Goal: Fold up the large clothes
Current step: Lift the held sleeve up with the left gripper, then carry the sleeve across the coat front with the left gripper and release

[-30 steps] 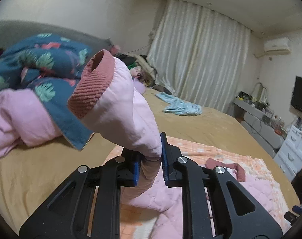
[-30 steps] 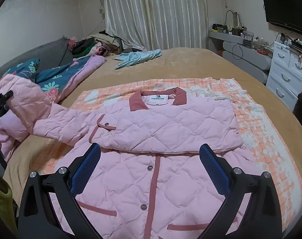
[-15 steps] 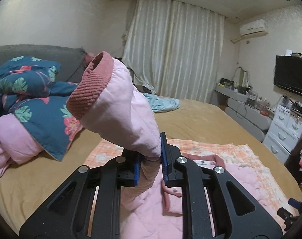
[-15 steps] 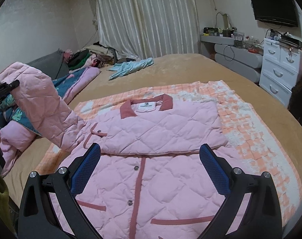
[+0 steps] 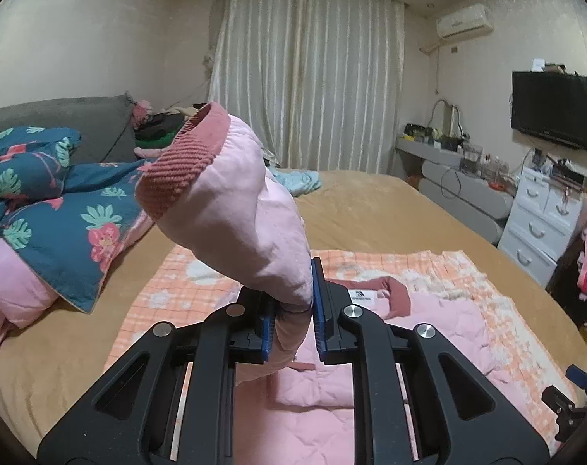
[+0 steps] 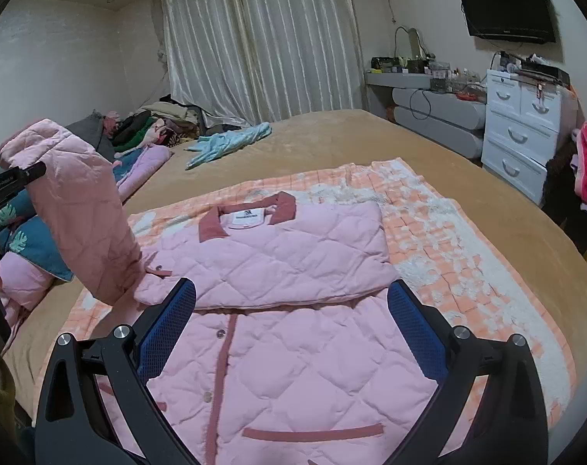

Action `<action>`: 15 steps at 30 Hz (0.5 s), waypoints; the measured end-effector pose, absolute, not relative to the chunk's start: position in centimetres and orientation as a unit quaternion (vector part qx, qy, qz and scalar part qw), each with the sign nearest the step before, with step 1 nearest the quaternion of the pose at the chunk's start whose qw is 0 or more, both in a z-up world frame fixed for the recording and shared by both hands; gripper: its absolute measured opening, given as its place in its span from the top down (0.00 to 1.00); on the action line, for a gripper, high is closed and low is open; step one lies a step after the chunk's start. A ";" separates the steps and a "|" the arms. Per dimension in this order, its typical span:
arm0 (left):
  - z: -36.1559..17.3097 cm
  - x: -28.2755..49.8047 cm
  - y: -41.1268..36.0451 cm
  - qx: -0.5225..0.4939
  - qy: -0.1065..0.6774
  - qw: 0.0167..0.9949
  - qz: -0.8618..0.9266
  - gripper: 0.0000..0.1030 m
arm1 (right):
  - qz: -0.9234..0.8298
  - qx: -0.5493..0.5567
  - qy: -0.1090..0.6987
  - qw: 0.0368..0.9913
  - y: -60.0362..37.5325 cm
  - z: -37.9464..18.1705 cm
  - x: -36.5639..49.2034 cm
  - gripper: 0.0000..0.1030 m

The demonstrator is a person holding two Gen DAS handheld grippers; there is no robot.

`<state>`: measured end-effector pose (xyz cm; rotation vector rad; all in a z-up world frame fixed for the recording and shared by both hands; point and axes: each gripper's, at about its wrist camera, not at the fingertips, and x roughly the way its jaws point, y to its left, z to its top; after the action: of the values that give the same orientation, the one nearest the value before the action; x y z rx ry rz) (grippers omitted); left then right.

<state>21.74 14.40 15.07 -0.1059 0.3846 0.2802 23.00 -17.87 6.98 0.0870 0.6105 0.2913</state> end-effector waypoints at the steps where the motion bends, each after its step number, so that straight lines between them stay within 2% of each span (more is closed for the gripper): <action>1: 15.0 22.1 14.1 -0.051 0.193 0.970 0.137 0.91 | 0.143 0.043 0.300 0.942 -18.1 6.8 23.2 0.04; 15: 10.4 27.9 6.4 -0.006 0.255 0.963 0.089 0.91 | 0.107 0.062 0.335 0.934 -22.5 2.7 26.7 0.04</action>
<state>27.92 6.36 10.36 -0.0116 0.5159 0.1794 26.69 -22.45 2.67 0.1261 0.6844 0.2196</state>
